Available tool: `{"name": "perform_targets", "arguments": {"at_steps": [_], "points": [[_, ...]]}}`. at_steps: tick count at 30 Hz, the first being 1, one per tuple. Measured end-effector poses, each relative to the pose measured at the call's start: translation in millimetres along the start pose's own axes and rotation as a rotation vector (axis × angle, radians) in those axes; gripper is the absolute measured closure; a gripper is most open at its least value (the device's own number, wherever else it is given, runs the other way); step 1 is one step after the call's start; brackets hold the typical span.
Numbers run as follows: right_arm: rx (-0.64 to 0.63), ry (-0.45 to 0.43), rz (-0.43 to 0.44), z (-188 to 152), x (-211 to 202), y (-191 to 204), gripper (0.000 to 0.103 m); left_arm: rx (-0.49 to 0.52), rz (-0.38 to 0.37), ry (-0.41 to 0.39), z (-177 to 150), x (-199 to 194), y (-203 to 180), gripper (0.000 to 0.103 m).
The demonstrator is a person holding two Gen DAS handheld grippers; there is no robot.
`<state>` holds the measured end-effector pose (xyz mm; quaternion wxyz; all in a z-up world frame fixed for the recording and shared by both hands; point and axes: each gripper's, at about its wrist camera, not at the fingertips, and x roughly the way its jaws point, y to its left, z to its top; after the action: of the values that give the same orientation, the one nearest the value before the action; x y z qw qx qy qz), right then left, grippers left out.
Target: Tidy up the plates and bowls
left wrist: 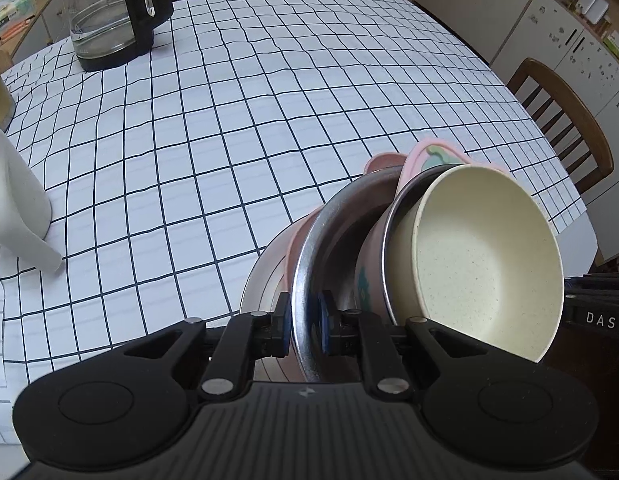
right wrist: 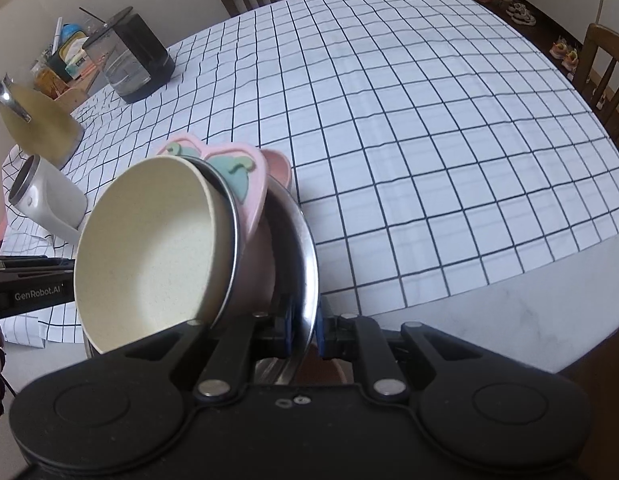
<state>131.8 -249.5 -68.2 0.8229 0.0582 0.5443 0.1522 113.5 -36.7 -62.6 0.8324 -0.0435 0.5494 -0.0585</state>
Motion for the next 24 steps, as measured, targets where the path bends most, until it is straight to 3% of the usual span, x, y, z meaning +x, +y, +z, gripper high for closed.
{"name": "perform_targets", "arguments": {"at_steps": [24], "points": [[-0.021, 0.005, -0.039, -1.5, 20.0, 7.7, 0.090, 0.003, 0.003, -0.007, -1.2, 19.3, 6.6, 0.089]]}}
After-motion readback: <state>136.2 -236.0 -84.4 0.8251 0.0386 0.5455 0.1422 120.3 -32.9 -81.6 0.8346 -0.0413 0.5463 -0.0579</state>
